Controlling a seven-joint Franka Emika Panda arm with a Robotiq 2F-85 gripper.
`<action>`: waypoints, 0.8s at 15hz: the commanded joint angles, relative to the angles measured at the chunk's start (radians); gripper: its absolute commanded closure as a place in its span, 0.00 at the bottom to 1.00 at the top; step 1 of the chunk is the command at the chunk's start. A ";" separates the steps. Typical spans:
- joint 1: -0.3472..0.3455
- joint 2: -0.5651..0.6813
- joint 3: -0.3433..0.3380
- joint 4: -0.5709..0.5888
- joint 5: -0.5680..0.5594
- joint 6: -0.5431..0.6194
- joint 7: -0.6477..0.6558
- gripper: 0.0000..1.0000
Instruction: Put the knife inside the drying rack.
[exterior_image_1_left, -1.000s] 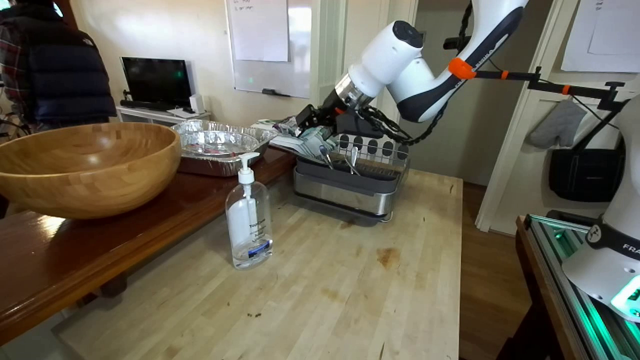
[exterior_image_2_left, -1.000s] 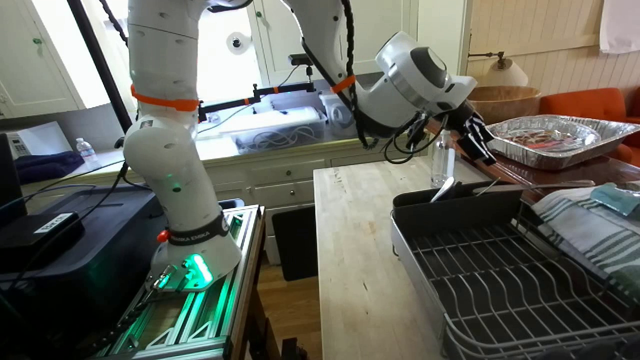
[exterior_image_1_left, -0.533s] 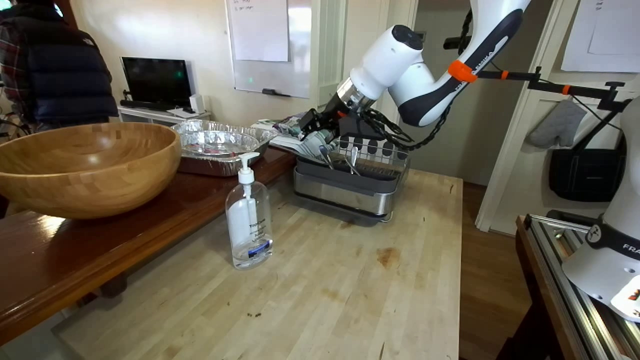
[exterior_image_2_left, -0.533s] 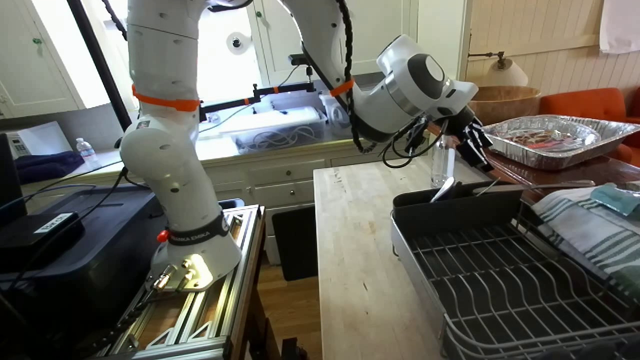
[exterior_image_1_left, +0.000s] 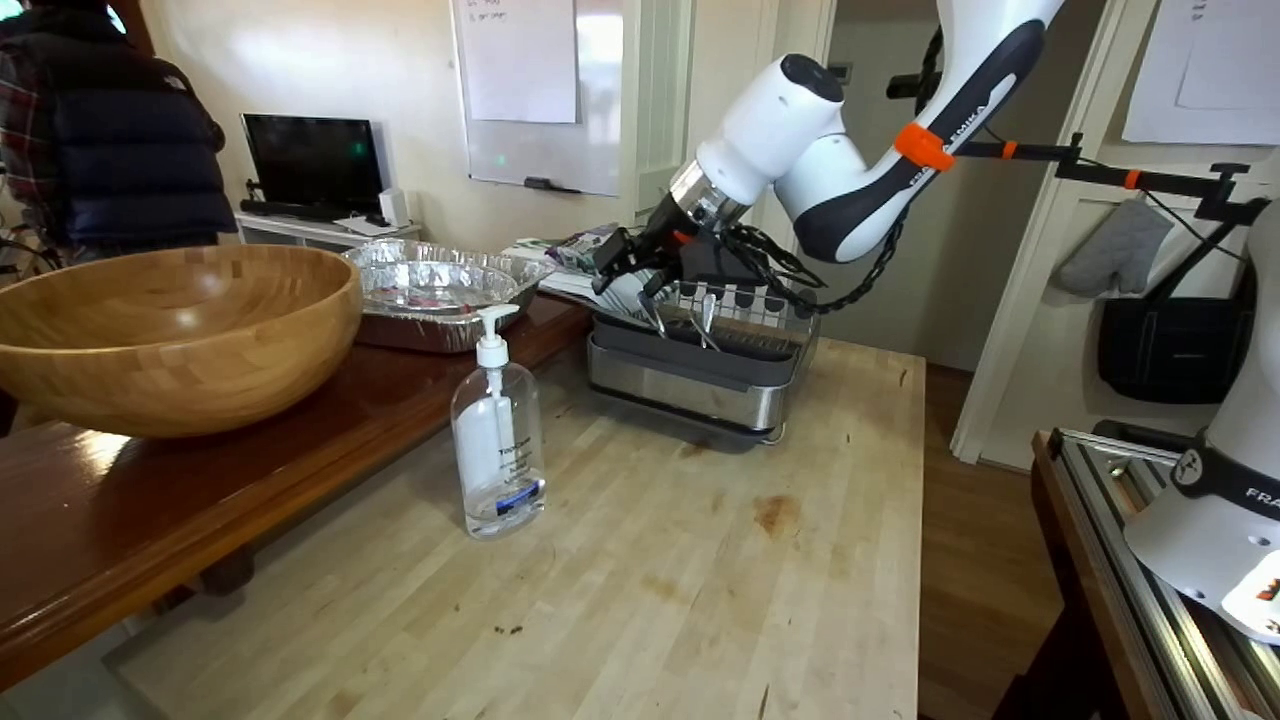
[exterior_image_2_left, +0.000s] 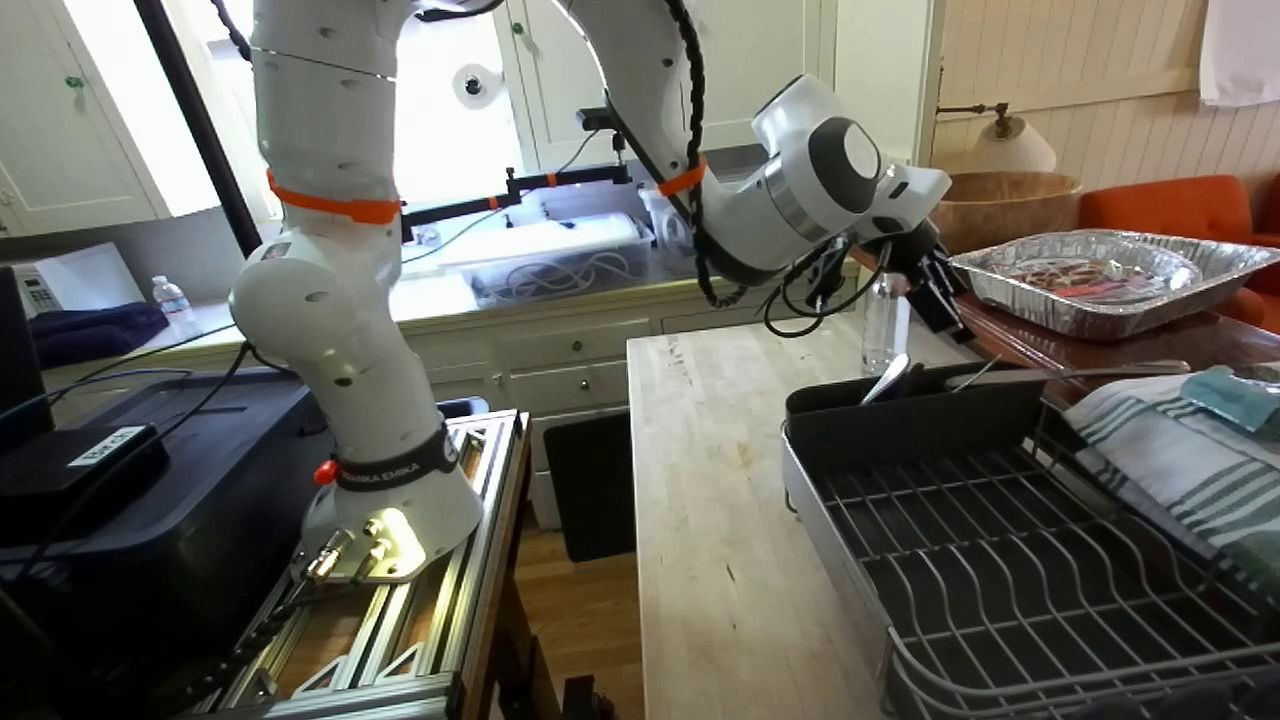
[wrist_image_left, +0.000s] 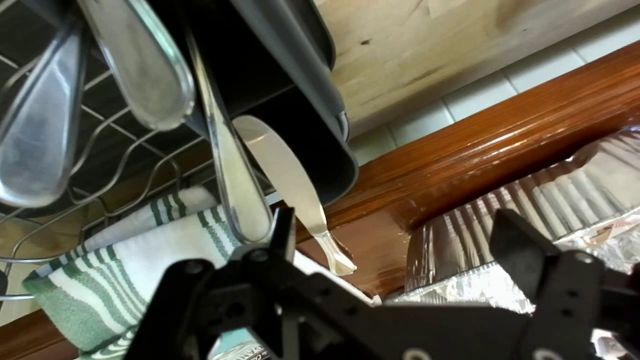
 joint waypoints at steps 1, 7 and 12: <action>-0.130 -0.026 0.141 -0.048 0.129 -0.009 -0.184 0.00; -0.239 -0.077 0.268 -0.034 0.424 -0.157 -0.495 0.00; -0.304 -0.093 0.340 0.048 0.575 -0.325 -0.679 0.00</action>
